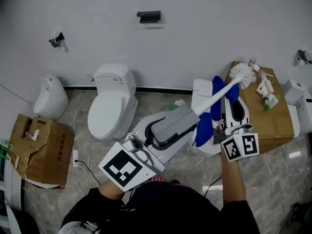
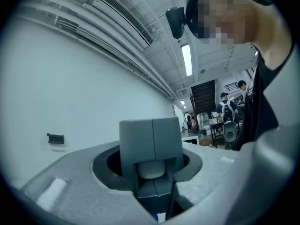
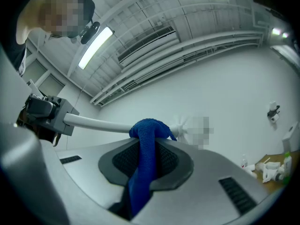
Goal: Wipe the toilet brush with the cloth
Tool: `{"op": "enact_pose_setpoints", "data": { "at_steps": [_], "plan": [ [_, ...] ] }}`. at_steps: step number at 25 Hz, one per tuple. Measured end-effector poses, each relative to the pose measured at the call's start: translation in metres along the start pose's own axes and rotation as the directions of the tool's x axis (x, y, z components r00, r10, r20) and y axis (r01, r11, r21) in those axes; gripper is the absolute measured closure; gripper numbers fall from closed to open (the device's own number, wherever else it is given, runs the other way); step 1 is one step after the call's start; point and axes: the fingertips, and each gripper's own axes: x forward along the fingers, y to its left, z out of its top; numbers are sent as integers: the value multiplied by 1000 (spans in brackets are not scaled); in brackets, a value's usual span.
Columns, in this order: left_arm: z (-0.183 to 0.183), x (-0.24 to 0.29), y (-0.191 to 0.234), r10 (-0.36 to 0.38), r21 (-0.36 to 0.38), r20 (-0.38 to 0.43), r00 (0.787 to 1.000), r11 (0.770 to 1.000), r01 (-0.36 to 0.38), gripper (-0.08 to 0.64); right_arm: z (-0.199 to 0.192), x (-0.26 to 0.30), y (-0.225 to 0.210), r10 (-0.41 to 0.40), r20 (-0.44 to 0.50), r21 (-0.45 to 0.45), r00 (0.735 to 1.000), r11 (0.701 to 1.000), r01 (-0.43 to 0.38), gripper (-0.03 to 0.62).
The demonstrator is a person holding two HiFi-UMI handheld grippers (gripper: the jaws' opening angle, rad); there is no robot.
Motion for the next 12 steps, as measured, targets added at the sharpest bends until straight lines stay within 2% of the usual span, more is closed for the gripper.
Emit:
{"op": "enact_pose_setpoints", "data": {
  "at_steps": [12],
  "plan": [
    [-3,0,-2,-2,12,-1,1000,1000,2,380,-3,0,-16,-32,9,16,999,999,32,526]
  ]
}}
